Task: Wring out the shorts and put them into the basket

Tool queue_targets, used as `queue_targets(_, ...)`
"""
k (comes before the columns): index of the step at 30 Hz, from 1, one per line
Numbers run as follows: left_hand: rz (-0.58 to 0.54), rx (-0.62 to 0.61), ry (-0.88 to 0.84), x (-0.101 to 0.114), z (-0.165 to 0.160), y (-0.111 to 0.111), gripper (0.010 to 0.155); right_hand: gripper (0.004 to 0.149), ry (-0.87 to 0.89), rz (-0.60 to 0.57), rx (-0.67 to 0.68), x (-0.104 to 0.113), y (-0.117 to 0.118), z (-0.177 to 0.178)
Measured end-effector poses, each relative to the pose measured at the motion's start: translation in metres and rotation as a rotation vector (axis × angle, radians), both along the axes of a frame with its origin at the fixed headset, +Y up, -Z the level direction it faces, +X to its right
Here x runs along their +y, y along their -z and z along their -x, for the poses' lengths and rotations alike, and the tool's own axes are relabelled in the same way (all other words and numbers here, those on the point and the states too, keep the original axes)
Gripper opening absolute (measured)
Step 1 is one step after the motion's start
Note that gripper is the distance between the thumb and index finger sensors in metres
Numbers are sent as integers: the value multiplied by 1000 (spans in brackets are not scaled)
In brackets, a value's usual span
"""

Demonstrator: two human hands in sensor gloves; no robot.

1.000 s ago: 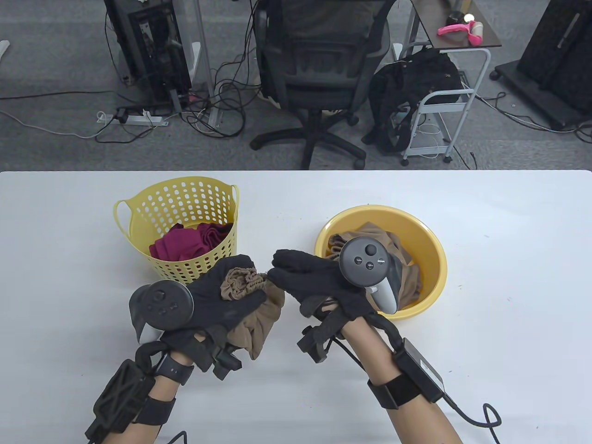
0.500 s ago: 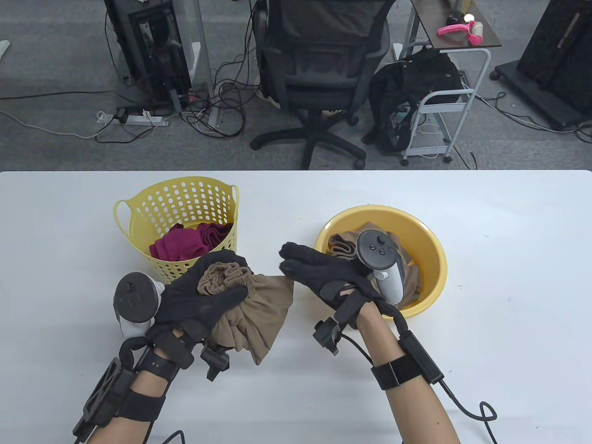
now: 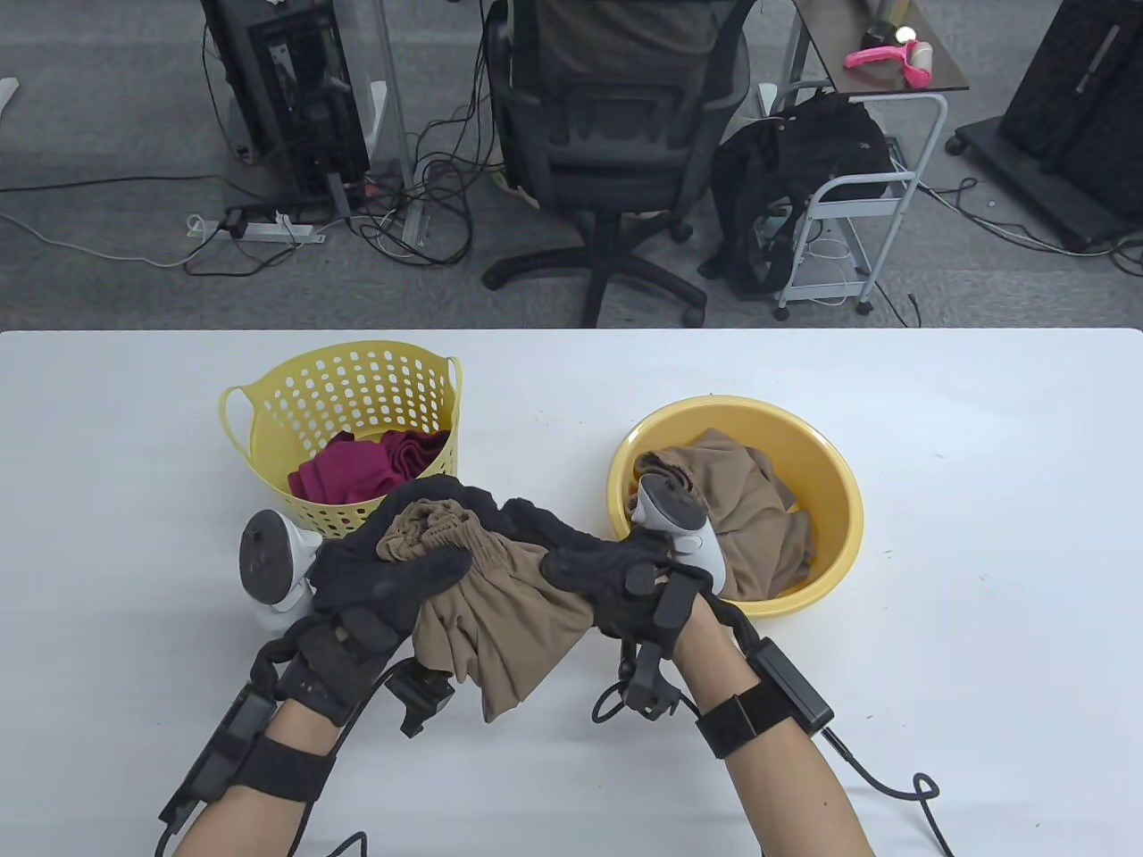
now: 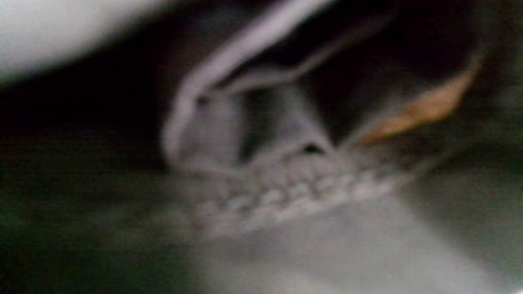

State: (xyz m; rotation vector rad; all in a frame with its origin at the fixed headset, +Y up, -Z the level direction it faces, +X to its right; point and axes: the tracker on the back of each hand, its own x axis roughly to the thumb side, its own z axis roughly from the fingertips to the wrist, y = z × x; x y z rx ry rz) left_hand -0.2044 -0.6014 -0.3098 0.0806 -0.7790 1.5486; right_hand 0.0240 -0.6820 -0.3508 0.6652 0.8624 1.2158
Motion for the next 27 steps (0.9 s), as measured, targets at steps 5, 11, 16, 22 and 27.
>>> queue_targets(5, 4, 8, 13, -4, -5, 1, 66, 126, 33, -8, 65, 1, -11, 13)
queue_targets(11, 13, 19, 32, -9, -8, 2, 66, 123, 15, -49, 74, 7, -17, 19)
queue_targets(16, 2, 46, 65, -9, -10, 1, 67, 117, -11, -69, 45, 8, -16, 15)
queue_targets(22, -8, 54, 93, -10, -14, 0, 67, 110, -38, -106, -19, 7, -19, 16)
queue_targets(27, 0, 67, 100, -11, -15, 0, 67, 101, -83, -152, -91, 10, -20, 16)
